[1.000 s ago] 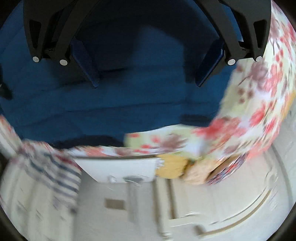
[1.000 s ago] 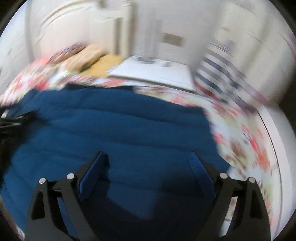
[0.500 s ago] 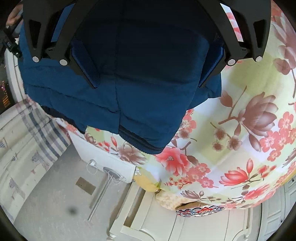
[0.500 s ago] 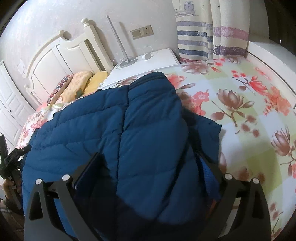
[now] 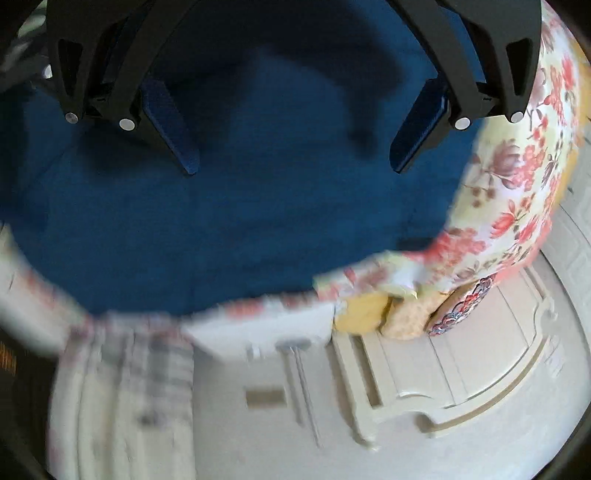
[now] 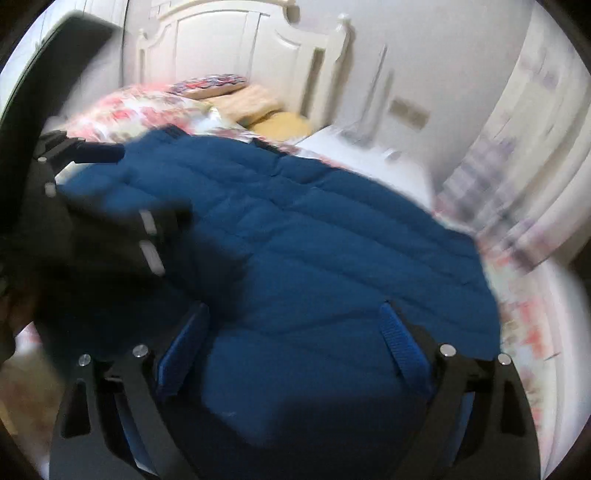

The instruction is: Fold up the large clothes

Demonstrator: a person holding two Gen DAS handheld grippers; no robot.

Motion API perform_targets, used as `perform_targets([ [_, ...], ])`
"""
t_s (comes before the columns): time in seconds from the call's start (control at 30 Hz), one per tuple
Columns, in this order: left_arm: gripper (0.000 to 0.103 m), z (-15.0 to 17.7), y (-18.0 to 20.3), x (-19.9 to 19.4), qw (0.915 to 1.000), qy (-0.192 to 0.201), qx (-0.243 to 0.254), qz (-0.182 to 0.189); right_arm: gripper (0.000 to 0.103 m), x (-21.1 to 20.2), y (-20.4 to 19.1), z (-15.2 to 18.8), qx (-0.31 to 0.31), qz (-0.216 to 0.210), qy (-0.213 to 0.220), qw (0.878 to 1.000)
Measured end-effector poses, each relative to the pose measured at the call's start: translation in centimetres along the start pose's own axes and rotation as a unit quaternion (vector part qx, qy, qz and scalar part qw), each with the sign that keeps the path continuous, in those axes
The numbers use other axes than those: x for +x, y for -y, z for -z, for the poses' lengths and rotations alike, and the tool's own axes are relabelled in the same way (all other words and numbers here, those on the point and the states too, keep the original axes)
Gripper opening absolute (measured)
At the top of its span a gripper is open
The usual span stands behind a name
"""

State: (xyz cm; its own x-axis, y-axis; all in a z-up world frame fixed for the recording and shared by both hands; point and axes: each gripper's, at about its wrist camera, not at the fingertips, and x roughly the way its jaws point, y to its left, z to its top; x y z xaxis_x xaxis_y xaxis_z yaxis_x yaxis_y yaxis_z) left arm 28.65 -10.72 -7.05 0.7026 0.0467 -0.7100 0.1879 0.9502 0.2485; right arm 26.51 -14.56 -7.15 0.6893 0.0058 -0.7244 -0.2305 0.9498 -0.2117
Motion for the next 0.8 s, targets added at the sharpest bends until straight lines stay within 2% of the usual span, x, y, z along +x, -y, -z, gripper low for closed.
perform_targets([
  [0.03, 0.099, 0.8, -0.4, 0.3, 0.9997, 0.017, -0.013, 0.012, 0.098, 0.4, 0.6, 0.3, 0.02, -0.01, 0.002, 1.0],
  [0.1, 0.099, 1.0, -2.2, 0.6, 0.9968, 0.006, -0.056, 0.057, 0.099, 0.7, 2.3, 0.9, 0.054, -0.033, -0.002, 0.998],
  [0.13, 0.099, 1.0, -3.3, 0.5, 0.9961, 0.002, -0.068, 0.055, 0.099, 0.5, 3.0, 1.0, 0.055, -0.026, -0.003, 0.998],
  [0.17, 0.099, 1.1, -4.5, 0.1, 0.9965, 0.007, -0.074, 0.038, 0.099, 0.1, 3.9, 1.2, 0.058, -0.017, -0.003, 0.998],
  [0.23, 0.099, 2.1, -7.4, -0.2, 0.9947, 0.009, -0.099, 0.023, 0.099, -0.3, 6.9, 2.0, 0.095, -0.007, -0.004, 0.995],
  [0.3, 0.099, 3.3, -11.2, 0.4, 0.9884, -0.001, -0.15, 0.022, 0.099, -0.2, 10.6, 3.7, 0.152, -0.011, -0.007, 0.988],
  [0.37, 0.099, 4.7, -13.8, 0.6, 0.9809, -0.005, -0.192, 0.032, 0.1, 0.4, 14.4, 6.3, 0.227, -0.046, -0.008, 0.973],
  [0.43, 0.099, 6.2, -15.6, 1.6, 0.9699, -0.016, -0.229, 0.081, 0.1, 0.9, 15.5, 8.0, 0.249, -0.081, 0.004, 0.965],
  [0.5, 0.099, 6.8, -16.4, 2.0, 0.9604, -0.018, -0.255, 0.111, 0.1, 0.9, 15.4, 8.2, 0.246, -0.076, 0.001, 0.966],
  [0.73, 0.099, 6.7, -15.8, 2.0, 0.9637, -0.015, -0.247, 0.099, 0.101, 1.5, 15.7, 7.8, 0.243, -0.072, -0.009, 0.967],
  [0.8, 0.099, 6.3, -15.9, 1.7, 0.9649, -0.021, -0.248, 0.084, 0.1, 1.1, 15.5, 7.3, 0.249, -0.056, -0.024, 0.967],
])
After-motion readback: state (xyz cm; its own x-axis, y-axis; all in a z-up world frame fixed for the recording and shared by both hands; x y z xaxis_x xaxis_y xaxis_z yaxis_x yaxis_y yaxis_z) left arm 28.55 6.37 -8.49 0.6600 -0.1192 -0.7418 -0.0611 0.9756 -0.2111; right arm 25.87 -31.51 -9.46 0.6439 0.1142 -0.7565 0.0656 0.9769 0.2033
